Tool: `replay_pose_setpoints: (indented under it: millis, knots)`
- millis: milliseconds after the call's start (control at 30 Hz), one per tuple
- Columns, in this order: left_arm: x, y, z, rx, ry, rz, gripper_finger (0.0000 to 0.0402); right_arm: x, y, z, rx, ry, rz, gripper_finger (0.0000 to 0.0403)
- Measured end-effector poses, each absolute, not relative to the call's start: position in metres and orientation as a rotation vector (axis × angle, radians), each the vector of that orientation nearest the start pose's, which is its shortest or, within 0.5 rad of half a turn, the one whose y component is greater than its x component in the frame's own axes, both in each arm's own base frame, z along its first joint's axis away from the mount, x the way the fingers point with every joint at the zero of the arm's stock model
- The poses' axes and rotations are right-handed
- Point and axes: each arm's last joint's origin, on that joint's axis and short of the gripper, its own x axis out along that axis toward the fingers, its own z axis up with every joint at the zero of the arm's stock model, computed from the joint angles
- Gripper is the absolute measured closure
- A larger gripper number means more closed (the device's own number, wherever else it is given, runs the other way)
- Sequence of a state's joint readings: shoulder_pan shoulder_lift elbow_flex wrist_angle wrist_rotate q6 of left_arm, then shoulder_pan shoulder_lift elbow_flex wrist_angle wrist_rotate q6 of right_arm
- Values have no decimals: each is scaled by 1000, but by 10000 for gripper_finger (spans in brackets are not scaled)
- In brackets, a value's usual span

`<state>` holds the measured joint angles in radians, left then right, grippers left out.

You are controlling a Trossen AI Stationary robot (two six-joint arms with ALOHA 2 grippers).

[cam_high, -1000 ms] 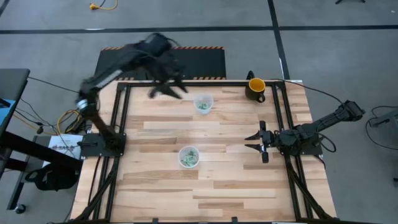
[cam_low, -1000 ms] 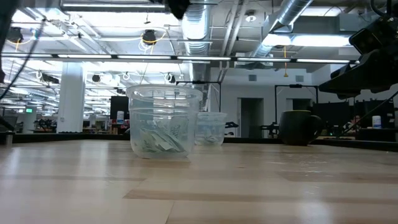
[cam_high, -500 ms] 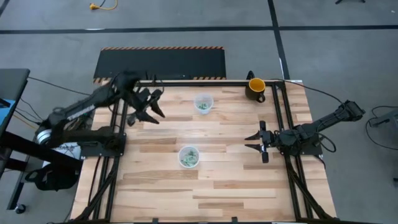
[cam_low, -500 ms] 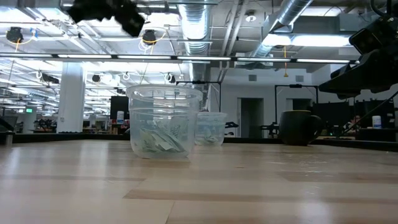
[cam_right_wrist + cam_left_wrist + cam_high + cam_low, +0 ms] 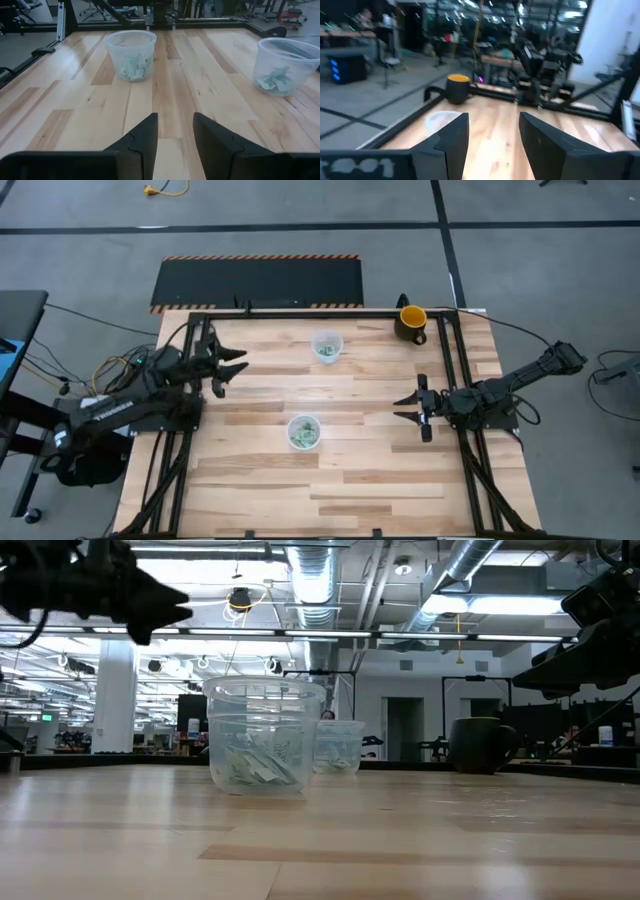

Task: Pick and place items into bin
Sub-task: Return to Home Position

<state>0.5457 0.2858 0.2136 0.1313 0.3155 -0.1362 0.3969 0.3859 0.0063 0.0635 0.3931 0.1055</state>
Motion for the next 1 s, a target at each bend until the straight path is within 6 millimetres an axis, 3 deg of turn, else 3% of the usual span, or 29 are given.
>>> replay_pose_setpoints:
  millis: [267, 433, 1000]
  knots:
    - [81, 41, 194, -66, -38, 418, 239, 110, 34, 138, -17, 291, -12, 284]
    - [85, 43, 174, -75, -12, 427, 239, 110, 34, 138, -17, 291, -12, 284]
    - [90, 49, 163, -72, 30, 504, 239, 110, 34, 138, -17, 291, -12, 284]
